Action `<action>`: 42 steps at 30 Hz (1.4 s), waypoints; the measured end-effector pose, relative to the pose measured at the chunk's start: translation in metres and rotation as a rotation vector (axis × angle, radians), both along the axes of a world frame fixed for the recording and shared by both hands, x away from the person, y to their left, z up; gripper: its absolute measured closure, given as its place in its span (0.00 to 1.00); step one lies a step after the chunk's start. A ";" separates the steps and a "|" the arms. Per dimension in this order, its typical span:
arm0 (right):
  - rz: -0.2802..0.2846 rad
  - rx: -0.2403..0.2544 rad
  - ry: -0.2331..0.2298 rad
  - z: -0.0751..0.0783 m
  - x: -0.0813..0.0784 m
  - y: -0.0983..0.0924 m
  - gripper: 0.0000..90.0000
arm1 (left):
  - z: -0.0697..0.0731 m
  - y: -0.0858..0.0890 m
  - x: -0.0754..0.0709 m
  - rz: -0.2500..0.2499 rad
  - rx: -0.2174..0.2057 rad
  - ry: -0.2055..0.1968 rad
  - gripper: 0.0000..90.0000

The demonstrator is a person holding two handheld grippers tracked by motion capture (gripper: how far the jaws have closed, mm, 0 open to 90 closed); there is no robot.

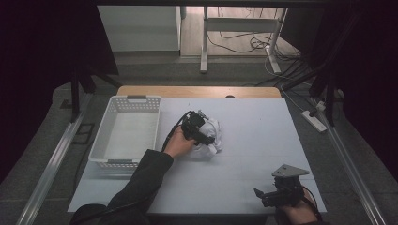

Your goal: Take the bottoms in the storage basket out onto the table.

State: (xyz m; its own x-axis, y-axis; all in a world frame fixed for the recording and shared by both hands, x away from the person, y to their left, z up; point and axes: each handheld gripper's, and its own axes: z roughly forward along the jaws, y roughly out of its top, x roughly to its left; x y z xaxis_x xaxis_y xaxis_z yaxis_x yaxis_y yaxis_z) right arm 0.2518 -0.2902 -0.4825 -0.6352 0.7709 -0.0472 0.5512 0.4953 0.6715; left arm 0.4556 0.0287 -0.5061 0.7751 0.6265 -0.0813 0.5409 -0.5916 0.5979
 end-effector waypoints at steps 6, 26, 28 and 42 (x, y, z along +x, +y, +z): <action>-0.002 0.001 0.001 0.000 0.000 0.000 0.01 | 0.007 0.000 -0.002 -0.024 0.015 -0.005 0.00; -0.003 0.001 0.000 0.000 0.000 0.000 0.01 | 0.025 -0.003 -0.012 -0.087 -0.083 0.006 0.00; -0.003 0.000 0.000 0.000 0.000 0.000 0.01 | 0.027 -0.003 -0.013 -0.085 -0.088 0.006 0.00; -0.001 -0.002 0.000 0.000 0.000 0.000 0.01 | 0.039 -0.001 -0.020 -0.112 -0.113 -0.001 0.00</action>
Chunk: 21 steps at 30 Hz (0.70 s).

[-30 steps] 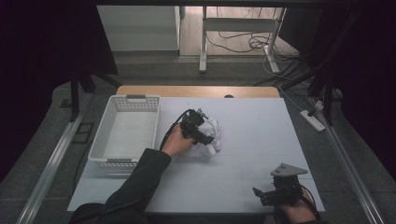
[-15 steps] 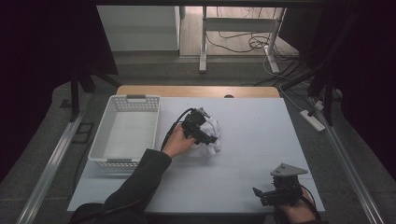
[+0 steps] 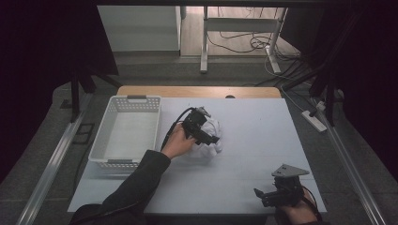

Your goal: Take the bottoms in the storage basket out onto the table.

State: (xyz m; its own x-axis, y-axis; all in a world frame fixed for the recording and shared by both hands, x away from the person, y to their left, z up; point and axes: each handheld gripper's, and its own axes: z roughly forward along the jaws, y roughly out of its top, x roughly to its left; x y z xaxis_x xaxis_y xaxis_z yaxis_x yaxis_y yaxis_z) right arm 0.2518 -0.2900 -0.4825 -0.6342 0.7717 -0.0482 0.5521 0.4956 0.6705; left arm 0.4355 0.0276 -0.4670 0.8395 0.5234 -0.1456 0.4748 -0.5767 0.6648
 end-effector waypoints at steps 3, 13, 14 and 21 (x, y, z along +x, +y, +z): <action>0.001 -0.001 0.000 0.000 0.000 0.000 0.01 | 0.002 0.001 -0.001 0.001 0.000 -0.006 0.00; -0.003 0.002 -0.001 0.000 0.000 0.000 0.01 | 0.005 0.007 -0.006 0.007 -0.001 -0.009 0.00; -0.005 0.003 0.000 0.000 0.000 0.000 0.01 | 0.006 0.008 -0.007 0.006 0.002 -0.012 0.00; -0.014 0.006 -0.002 0.000 0.000 -0.001 0.01 | 0.008 0.014 -0.011 0.007 -0.003 -0.028 0.00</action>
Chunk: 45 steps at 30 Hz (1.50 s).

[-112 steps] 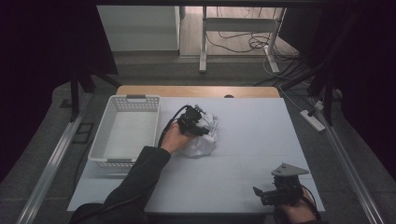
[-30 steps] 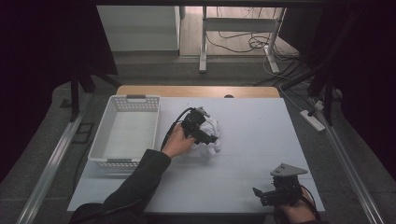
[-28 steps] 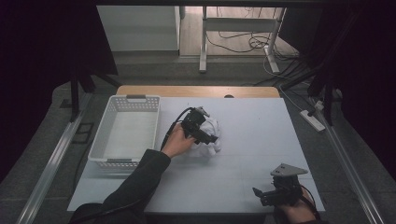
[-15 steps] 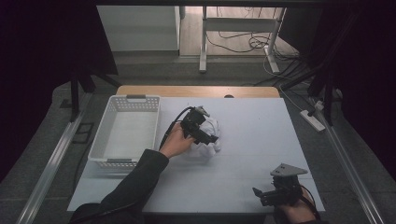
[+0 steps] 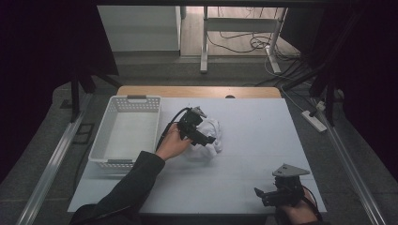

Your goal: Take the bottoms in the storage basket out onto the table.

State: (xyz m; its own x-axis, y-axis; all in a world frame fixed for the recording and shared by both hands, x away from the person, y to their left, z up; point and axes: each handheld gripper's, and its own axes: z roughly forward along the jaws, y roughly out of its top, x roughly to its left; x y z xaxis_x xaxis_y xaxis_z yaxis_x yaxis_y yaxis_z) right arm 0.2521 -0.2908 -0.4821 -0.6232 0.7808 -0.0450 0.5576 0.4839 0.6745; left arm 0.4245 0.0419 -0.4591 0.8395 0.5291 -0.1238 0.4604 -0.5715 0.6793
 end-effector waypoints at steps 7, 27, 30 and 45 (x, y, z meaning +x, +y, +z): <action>0.002 -0.001 0.000 0.000 0.000 0.000 0.01 | 0.001 0.005 -0.005 -0.003 0.000 -0.007 0.00; -0.002 0.007 -0.002 0.000 0.000 0.000 0.01 | 0.002 0.015 -0.015 -0.006 -0.016 -0.022 0.00; -0.001 0.007 -0.003 0.000 -0.001 0.000 0.01 | 0.003 0.018 -0.017 -0.003 -0.015 -0.023 0.00; 0.002 0.013 -0.005 0.001 0.000 0.000 0.01 | 0.004 0.028 -0.021 0.013 -0.021 -0.014 0.00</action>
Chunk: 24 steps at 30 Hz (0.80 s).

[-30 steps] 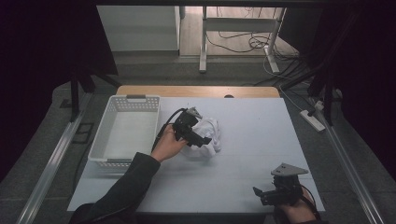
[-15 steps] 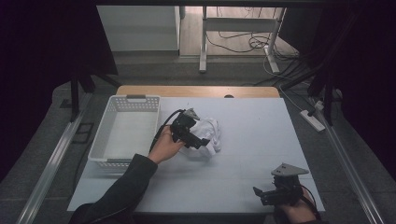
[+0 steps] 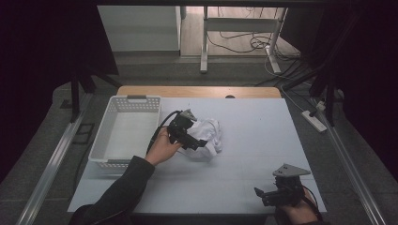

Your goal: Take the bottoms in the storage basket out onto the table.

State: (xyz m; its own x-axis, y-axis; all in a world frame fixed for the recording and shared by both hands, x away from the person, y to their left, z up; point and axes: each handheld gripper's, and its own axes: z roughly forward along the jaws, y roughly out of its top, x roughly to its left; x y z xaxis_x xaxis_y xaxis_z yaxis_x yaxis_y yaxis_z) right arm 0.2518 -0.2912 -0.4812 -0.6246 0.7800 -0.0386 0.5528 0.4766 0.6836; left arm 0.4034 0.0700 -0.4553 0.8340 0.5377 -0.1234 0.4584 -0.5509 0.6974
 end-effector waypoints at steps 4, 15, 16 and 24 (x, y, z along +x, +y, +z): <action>0.000 0.003 0.000 0.000 0.000 0.000 0.01 | 0.000 0.004 -0.001 0.004 0.000 0.003 0.00; 0.005 0.002 -0.004 0.000 0.000 0.000 0.01 | 0.000 0.015 -0.006 0.020 -0.003 0.008 0.00; 0.005 0.002 -0.004 0.000 0.000 0.000 0.01 | 0.001 0.016 -0.007 0.020 -0.005 0.009 0.00; 0.004 0.003 -0.004 0.000 0.000 0.000 0.01 | 0.001 0.022 -0.011 0.025 -0.012 0.011 0.00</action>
